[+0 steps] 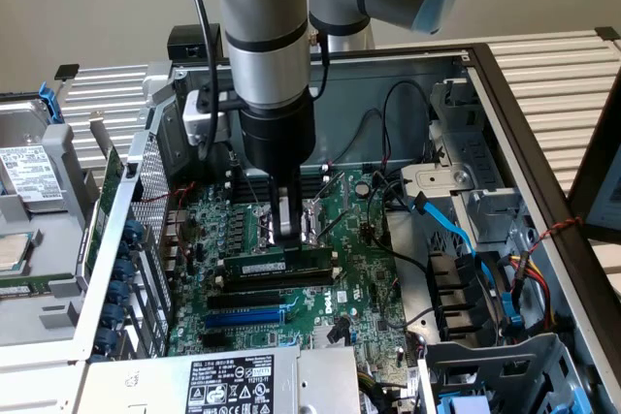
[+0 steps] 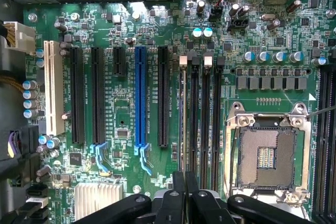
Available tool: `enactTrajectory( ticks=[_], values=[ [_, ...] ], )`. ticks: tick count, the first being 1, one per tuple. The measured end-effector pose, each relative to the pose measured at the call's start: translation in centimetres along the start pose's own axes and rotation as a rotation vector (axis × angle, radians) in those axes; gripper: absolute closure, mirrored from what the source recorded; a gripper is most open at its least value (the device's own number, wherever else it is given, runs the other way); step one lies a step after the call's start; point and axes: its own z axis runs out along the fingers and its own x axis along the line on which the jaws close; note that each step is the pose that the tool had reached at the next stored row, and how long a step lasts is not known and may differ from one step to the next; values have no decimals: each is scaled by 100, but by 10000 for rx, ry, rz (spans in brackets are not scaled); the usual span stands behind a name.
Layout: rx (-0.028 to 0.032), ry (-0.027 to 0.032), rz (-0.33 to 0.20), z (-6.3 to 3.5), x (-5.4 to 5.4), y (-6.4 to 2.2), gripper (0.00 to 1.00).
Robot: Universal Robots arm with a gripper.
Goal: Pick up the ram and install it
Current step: 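Insert the ram into the slot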
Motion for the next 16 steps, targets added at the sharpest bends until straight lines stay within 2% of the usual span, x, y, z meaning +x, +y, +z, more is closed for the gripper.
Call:
enactTrajectory(
  ticks=[9, 16],
  values=[
    [91, -34, 32, 8, 0, 28, 88],
    [134, -54, 55, 17, 1, 49, 88]
  ],
)
